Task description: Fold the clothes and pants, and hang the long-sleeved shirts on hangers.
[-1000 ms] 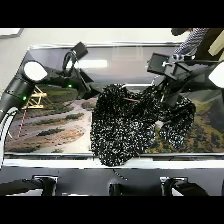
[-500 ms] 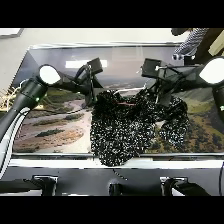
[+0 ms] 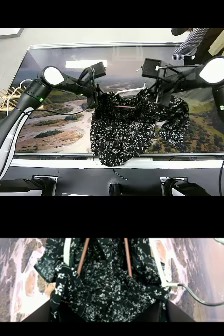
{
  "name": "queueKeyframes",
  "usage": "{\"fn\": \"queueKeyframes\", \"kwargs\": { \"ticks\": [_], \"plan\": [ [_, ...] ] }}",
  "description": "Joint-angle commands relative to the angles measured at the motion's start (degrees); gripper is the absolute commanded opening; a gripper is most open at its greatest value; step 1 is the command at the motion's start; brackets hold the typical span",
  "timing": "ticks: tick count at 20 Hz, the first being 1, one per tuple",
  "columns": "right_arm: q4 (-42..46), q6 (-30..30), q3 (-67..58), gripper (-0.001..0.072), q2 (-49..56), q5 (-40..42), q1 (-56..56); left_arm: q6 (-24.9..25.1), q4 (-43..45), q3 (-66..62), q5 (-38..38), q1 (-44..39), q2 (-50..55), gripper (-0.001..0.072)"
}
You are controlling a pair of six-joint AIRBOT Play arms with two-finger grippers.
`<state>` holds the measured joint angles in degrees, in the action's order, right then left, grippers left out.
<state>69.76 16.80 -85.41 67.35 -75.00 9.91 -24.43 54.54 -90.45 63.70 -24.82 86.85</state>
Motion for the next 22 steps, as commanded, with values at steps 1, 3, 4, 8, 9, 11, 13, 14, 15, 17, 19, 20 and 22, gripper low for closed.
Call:
{"fn": "queueKeyframes", "kwargs": {
  "ticks": [1, 3, 4, 8, 9, 11, 13, 14, 15, 17, 19, 20, 22],
  "plan": [
    [0.33, 1.95, 0.02, 0.0227, 0.02, 0.17, 0.04, 0.72, -0.09, -0.07, -0.15, -0.02, -0.11, 0.002],
    [2.05, 5.66, 0.02, 0.0298, 0.0, 0.07, 0.04, 0.72, -0.11, -0.07, -0.24, -0.02, -0.17, 0.0019],
    [3.21, 7.34, 0.02, 0.031, -0.11, 0.07, 0.04, 0.72, -0.11, -0.07, -0.24, -0.02, -0.17, 0.0019],
    [7.87, 12.26, 0.02, 0.0333, -1.16, -0.17, 0.0, 2.16, -0.11, -0.07, -0.85, -0.02, -0.5, 0.0018],
    [9.57, 13.09, 0.02, 0.0333, -1.66, -0.42, 0.0, 2.16, -0.11, -0.07, -1.36, -0.02, -0.61, 0.0018],
    [14.14, 14.62, 0.02, 0.0332, -2.84, -1.42, -0.02, 2.19, -0.11, -0.07, -2.21, -0.02, -0.83, 0.0018],
    [16.35, 16.52, 0.02, 0.0332, -3.98, -1.7, -1.27, 2.19, -0.13, -0.07, -2.21, -0.02, -0.9, 0.0018],
    [16.31, 16.7, 0.02, 0.0324, -4.5, -2.25, -3.39, 2.19, -0.13, -0.07, -2.23, -0.02, -0.94, 0.0018],
    [15.47, 16.68, 0.02, 0.0307, -4.92, -2.71, -6.71, 2.19, -0.13, -0.07, -2.23, -0.02, -1.01, 0.0018],
    [7.82, 16.17, 0.22, 0.0321, -5.03, -2.4, -15.5, 2.19, -0.13, -0.07, -2.23, -0.02, -1.36, 0.0018],
    [-2.99, 11.1, 2.29, 0.0506, -4.42, -2.27, -23.45, 2.19, -0.13, -0.09, -2.23, -0.02, -1.7, 0.0018],
    [-6.69, 7.82, 3.93, 0.0586, -3.52, -2.29, -26.4, 2.19, -0.13, -0.09, -2.23, -0.02, -1.84, 0.0017],
    [-9.35, 4.52, 6.93, 0.0614, -0.46, -2.69, -28.76, 2.19, -0.13, -0.09, -2.23, -0.02, -2.03, 0.0018]
  ]
}}
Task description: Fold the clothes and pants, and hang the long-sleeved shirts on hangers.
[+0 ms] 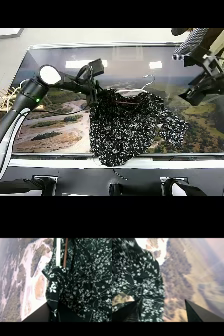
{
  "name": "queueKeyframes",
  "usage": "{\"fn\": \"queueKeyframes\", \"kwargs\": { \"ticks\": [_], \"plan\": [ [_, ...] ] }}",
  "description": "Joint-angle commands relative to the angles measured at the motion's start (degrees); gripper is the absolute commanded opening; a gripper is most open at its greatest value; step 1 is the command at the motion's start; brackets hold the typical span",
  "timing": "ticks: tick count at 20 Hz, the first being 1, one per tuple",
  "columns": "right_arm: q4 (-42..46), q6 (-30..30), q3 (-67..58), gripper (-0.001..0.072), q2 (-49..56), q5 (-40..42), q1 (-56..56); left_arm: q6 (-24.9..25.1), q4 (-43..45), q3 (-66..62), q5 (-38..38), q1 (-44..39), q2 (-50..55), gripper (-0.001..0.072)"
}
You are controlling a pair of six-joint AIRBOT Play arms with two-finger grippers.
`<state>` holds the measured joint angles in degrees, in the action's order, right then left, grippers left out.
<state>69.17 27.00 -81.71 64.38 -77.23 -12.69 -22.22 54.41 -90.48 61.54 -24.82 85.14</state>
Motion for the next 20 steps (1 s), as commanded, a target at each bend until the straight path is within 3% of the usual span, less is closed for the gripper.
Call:
{"fn": "queueKeyframes", "kwargs": {
  "ticks": [1, 6, 10, 20],
  "plan": [
    [-8.83, -6.69, 4.28, 0.0613, 4.39, -0.22, -6.01, -0.02, 0.0, -0.07, -0.07, -0.02, -0.44, 0.0018],
    [-17.33, -11.65, 5.31, 0.0602, 14.58, 2.97, -5.92, -0.02, 0.0, -0.07, -0.09, -0.02, -0.57, 0.0017],
    [-21.73, -22.4, 5.31, 0.0603, 19.28, 3.98, -5.92, -0.02, 0.0, -0.07, -0.09, -0.04, -0.63, 0.0018],
    [-27.3, -24.9, 5.31, 0.0603, 25.55, 5.2, -5.84, -0.02, -1.07, -0.07, -0.07, -0.04, -0.63, 0.0018]
  ]
}}
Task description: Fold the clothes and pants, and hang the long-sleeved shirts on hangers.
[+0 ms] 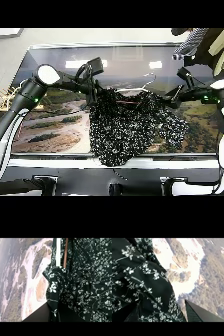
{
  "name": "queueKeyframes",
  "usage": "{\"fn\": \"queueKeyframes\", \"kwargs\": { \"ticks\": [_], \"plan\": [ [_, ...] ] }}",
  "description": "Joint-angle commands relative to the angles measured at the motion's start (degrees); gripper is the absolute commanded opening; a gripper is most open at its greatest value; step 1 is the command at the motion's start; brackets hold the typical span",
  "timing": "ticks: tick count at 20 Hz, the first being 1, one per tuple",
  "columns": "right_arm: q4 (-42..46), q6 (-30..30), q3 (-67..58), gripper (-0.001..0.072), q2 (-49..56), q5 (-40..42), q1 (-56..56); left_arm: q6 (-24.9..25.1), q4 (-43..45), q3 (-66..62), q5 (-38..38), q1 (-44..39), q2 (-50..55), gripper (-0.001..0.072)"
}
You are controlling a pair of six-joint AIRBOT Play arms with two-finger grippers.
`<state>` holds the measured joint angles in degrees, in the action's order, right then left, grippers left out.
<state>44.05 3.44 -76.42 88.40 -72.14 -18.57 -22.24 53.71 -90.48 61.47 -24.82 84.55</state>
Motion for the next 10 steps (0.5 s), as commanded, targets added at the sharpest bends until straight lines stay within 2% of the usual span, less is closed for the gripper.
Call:
{"fn": "queueKeyframes", "kwargs": {
  "ticks": [1, 4, 6, 8, 10],
  "plan": [
    [-2.29, -1.36, 0.02, 0.0602, 1.99, 0.13, 0.31, 0.0, -0.37, -0.07, 0.0, -0.04, -0.04, 0.0018],
    [-2.08, -2.4, 0.02, 0.059, 3.21, 1.31, 2.84, -0.02, -0.37, -0.07, 0.0, -0.04, -0.04, 0.0019],
    [-1.57, -2.43, 0.02, 0.0477, 3.43, 2.8, 4.24, -0.02, -0.37, -0.07, 0.0, -0.04, -0.02, 0.0019],
    [-1.88, -2.38, 0.02, 0.0454, 3.69, 3.13, 4.59, -0.02, -0.37, -0.07, 0.0, -0.04, -0.02, 0.0019],
    [-1.38, -2.4, 0.02, 0.0351, 3.67, 2.86, 4.59, -0.02, -0.37, -0.07, 0.0, -0.04, -0.02, 0.0019]
  ]
}}
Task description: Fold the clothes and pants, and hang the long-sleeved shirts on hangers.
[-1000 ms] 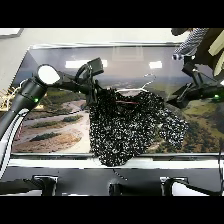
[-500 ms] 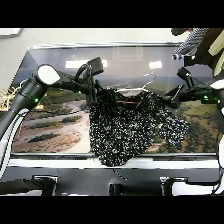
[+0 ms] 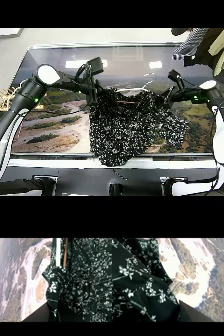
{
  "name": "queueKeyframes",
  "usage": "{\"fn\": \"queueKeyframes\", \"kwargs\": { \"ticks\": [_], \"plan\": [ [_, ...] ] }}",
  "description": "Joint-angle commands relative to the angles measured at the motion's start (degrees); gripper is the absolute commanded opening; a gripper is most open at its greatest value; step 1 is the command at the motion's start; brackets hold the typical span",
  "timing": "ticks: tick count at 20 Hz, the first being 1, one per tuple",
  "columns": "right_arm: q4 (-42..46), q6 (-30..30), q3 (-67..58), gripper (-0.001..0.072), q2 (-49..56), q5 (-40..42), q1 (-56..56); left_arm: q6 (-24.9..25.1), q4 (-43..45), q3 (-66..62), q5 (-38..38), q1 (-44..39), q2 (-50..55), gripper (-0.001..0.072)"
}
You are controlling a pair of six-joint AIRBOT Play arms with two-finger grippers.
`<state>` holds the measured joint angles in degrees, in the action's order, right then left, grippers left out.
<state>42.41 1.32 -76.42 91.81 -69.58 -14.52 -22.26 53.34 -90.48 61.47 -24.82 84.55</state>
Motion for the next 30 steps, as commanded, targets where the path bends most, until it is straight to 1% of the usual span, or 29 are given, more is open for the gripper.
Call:
{"fn": "queueKeyframes", "kwargs": {
  "ticks": [1, 2, 3, 4, 5, 9, 13, 14, 15, 16, 19, 20, 21, 23, 24, 25, 26, 28, 30],
  "plan": [
    [0.26, -0.28, 0.02, 0.0348, 0.26, -0.13, 0.55, 0.0, 0.02, -0.07, 0.0, -0.04, -0.02, 0.0019],
    [0.24, -0.28, 0.02, 0.0269, 0.24, -0.83, 0.55, 0.0, 0.0, -0.07, 0.0, -0.04, -0.02, 0.0019],
    [0.24, -0.26, 0.02, 0.0128, 0.13, -1.64, 0.55, 0.0, 0.0, -0.07, 0.0, -0.04, -0.02, 0.0019],
    [0.26, -0.26, 0.02, 0.0048, 0.02, -2.6, 0.55, 0.0, 0.0, -0.07, 0.0, -0.04, -0.02, 0.0019],
    [0.24, -0.22, 0.02, 0.0037, -0.07, -3.17, 0.55, 0.0, 0.0, -0.07, 0.0, -0.04, -0.02, 0.0019],
    [0.35, -0.22, 0.0, 0.0034, -1.38, -5.51, 0.37, -0.02, 0.0, -0.07, 0.0, -0.04, -0.02, 0.002],
    [4.26, -0.02, 0.02, 0.0032, -5.81, -6.4, 0.37, -0.09, 0.02, -0.07, 0.0, -0.04, -0.02, 0.0027],
    [5.84, 0.39, 0.02, 0.0031, -7.54, -7.1, 0.37, -0.26, 0.02, -0.07, -0.02, -0.02, -0.02, 0.007],
    [7.85, 1.88, 0.02, 0.003, -9.49, -7.72, 0.37, -0.31, 0.02, -0.07, -0.24, -0.02, -0.02, 0.0157],
    [9.62, 2.84, 0.02, 0.003, -11.37, -8.61, 0.37, -1.9, 0.02, -0.07, -1.14, -0.02, -0.02, 0.0243],
    [13.97, 6.23, 0.02, 0.0029, -17.25, -11.32, 0.37, -11.37, 0.04, -0.07, -7.89, -0.02, -0.02, 0.0468],
    [15.37, 7.23, 0.02, 0.0029, -19.3, -12.09, 0.37, -14.19, 0.04, -0.07, -10.43, -0.02, -0.02, 0.049],
    [16.5, 8.17, 0.02, 0.0029, -21.14, -12.7, 0.37, -15.93, 0.04, -0.07, -12.07, 0.0, -0.02, 0.049],
    [19.02, 10.54, 0.02, 0.0029, -24.85, -13.16, 0.37, -16.39, 0.04, -0.07, -12.59, 0.2, -0.04, 0.0492],
    [20.39, 11.72, 0.02, 0.0029, -26.8, -13.14, 0.37, -16.46, 0.04, -0.07, -12.5, 0.22, -0.15, 0.0517],
    [21.64, 13.07, 0.02, 0.0029, -28.72, -13.07, 0.37, -18.18, 0.07, -0.07, -12.55, 0.35, -0.44, 0.0521],
    [22.88, 14.93, 0.02, 0.0029, -30.51, -13.0, 0.37, -20.61, 0.09, -0.07, -12.68, 0.61, -0.79, 0.0522],
    [25.42, 19.37, 0.0, 0.0029, -34.42, -12.66, 0.37, -28.55, 0.24, -0.07, -12.68, 1.84, -1.99, 0.0521],
    [27.41, 26.77, 0.02, 0.0029, -38.73, -10.4, 0.37, -36.65, 0.24, -0.07, -12.55, 3.72, -3.67, 0.0521]
  ]
}}
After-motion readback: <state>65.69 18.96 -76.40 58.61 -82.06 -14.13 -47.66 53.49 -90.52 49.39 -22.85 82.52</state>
